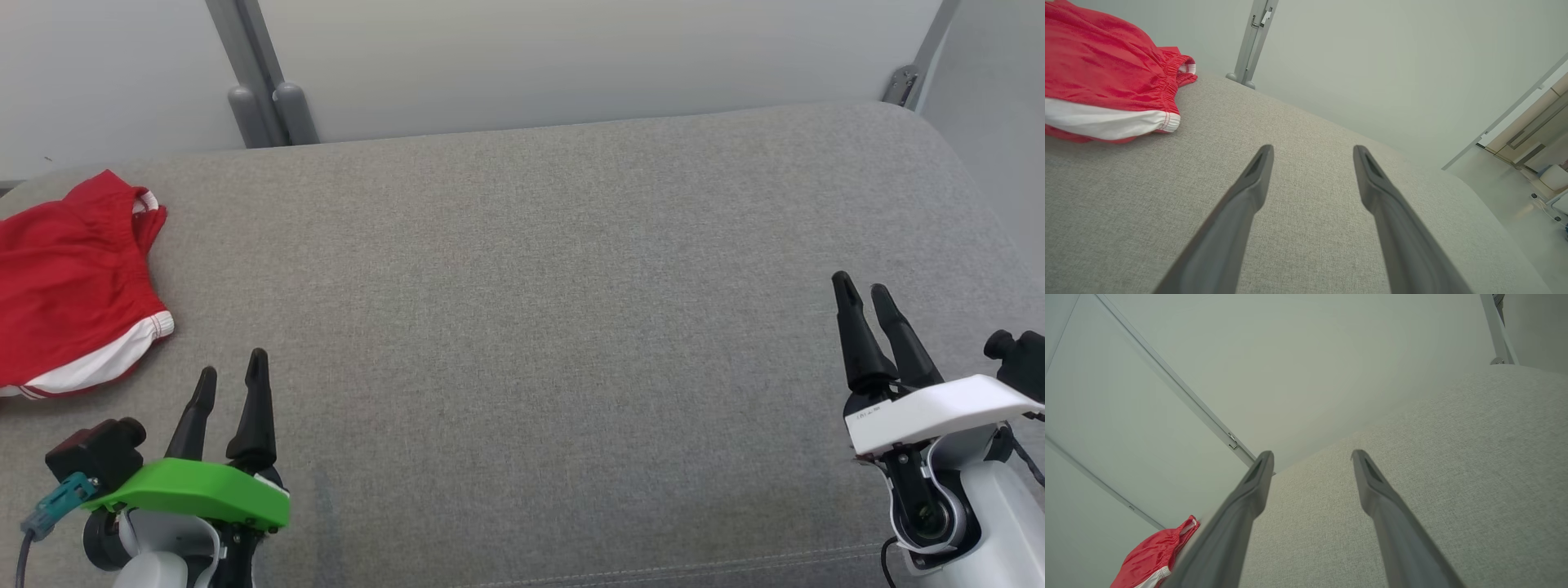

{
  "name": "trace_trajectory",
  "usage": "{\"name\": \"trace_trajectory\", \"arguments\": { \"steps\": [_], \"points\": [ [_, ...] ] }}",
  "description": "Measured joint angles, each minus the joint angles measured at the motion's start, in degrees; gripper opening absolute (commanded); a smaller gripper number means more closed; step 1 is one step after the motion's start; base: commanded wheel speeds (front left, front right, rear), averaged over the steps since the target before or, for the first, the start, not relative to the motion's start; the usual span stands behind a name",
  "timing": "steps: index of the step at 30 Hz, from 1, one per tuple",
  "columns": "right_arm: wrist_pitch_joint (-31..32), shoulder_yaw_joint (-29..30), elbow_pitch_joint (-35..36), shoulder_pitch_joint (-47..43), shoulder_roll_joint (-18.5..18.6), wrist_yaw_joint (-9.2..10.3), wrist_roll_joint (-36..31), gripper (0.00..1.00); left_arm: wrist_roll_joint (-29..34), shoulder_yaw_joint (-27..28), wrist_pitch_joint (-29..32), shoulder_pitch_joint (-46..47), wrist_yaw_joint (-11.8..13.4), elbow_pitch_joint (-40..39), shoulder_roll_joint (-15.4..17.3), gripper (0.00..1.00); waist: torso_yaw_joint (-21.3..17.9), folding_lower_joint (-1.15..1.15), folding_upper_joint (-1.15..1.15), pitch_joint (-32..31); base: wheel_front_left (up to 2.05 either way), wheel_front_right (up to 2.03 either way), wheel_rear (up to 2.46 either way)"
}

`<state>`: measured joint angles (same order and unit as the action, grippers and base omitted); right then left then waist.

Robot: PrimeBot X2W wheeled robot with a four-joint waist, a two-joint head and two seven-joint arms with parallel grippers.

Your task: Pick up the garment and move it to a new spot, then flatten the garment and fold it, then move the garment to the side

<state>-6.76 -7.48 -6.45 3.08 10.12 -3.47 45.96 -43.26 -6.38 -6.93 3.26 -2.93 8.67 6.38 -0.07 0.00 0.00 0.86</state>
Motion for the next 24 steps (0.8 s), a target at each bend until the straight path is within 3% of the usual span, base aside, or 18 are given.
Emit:
{"name": "trace_trajectory", "arguments": {
  "steps": [24],
  "points": [
    [-4.81,-3.54,1.81,-0.01,1.31,2.68,-17.68,1.00,19.07,-1.41,-4.70,0.34,0.93,-2.67,-0.24,1.00,0.21,0.00,0.00,-0.08,0.00,0.00,0.00]
  ]
}}
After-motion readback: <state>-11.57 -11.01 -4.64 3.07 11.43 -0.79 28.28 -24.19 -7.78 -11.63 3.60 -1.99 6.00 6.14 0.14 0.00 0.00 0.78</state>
